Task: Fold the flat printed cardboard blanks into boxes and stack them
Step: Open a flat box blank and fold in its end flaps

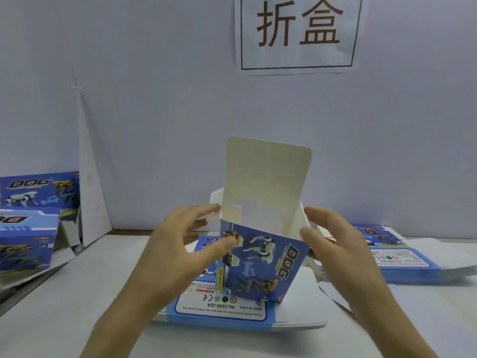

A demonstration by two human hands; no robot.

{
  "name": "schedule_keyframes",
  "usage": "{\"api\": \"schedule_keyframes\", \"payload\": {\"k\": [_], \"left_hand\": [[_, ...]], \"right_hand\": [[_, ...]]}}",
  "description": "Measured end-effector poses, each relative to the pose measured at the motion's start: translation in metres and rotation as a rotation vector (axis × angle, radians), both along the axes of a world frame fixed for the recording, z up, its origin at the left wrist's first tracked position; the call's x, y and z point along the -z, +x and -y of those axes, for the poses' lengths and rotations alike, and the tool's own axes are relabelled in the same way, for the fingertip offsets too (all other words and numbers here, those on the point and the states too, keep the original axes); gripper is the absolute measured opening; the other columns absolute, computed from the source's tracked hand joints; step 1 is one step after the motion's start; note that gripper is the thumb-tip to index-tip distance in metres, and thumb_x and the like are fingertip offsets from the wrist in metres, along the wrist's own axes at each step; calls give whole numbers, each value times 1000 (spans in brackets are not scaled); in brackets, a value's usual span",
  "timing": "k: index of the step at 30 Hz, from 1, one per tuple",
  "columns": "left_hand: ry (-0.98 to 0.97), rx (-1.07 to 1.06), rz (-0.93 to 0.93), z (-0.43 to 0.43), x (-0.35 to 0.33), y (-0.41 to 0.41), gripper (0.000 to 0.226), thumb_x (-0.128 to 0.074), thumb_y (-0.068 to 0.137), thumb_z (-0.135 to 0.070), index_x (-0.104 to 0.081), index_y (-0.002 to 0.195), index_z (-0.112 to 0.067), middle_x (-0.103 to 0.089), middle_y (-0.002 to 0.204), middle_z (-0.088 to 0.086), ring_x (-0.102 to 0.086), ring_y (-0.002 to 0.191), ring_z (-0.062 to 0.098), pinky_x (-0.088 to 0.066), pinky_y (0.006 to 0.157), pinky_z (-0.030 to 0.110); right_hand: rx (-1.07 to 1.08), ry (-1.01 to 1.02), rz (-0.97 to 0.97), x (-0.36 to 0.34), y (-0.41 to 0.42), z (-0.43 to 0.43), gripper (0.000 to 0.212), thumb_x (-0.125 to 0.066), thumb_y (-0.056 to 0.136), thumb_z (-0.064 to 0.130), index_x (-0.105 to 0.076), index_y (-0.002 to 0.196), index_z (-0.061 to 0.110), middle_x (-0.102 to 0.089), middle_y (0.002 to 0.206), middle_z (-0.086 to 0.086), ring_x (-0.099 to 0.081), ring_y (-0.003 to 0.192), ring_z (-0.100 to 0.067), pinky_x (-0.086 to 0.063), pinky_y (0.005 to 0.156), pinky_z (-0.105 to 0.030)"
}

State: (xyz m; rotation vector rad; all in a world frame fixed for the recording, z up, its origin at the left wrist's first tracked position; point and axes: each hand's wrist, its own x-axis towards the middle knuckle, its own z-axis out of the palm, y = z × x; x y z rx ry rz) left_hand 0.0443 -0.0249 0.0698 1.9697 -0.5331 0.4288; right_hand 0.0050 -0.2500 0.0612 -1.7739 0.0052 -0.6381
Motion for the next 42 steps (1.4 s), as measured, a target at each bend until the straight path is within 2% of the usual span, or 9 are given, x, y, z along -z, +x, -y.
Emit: {"api": "schedule_keyframes", "payload": {"k": [7,9,12,14,18,20,26,37,42], "left_hand": [[-49,241,-147,17,41,20,135,-86,62,-32,23,137,-57,-53,121,-38,-57,101,-17,-41,71,-3],[-27,190,-161,17,44,23,114,-84,62,-44,-8,147,-48,-62,113,-29,-62,102,-6,-42,70,-2],[33,110,-103,19,45,22,46,-67,73,-62,-68,98,-23,-69,78,4,-61,63,13,-43,55,13],[18,80,30,22,48,19,49,-55,79,-55,-65,83,-8,-59,60,10,-45,44,11,-36,46,19],[-123,99,105,22,41,13,36,-59,81,-48,-68,79,-13,-63,62,11,-59,55,29,-46,48,37],[-189,167,66,23,35,11,27,-75,73,-53,-73,85,-29,-71,70,-3,-67,61,15,-51,49,25],[-291,315,7,29,32,9,46,-77,74,-42,-58,115,-35,-72,97,-11,-69,88,7,-52,66,14],[-251,39,155,24,37,18,19,-56,76,-41,-65,63,-32,-67,63,-10,-58,55,8,-43,48,8],[-201,104,108,12,28,19,21,-65,72,-44,-64,93,-44,-70,87,-27,-67,81,-5,-45,62,3]], "right_hand": [[-93,184,-43,-2,4,10,31,-61,88,6,-63,111,28,-69,112,5,-71,86,-11,-54,57,-17],[-86,211,-18,-3,4,8,39,-63,88,8,-57,119,30,-68,114,4,-71,87,-13,-56,58,-20],[-148,313,25,-4,4,6,54,-67,84,19,-47,132,31,-65,117,2,-71,92,-14,-59,66,-23],[-220,273,-2,-5,3,6,66,-71,77,37,-41,136,36,-60,126,6,-66,105,-14,-58,80,-26],[-263,37,-84,-5,3,6,95,-68,62,50,-23,145,45,-42,138,19,-47,125,-7,-45,90,-24],[-295,-15,-101,-3,3,6,90,-71,61,44,-30,141,43,-44,141,18,-46,128,-8,-43,103,-37],[-314,67,-42,-4,2,9,54,-77,57,36,-59,107,28,-73,99,11,-70,88,-7,-54,59,-16],[-255,202,-65,-6,5,17,73,-74,51,42,-55,118,22,-69,107,2,-71,90,-14,-60,78,-40],[-347,246,-53,-7,4,19,67,-80,57,34,-57,118,19,-72,107,2,-71,94,-17,-60,74,-34]]}}
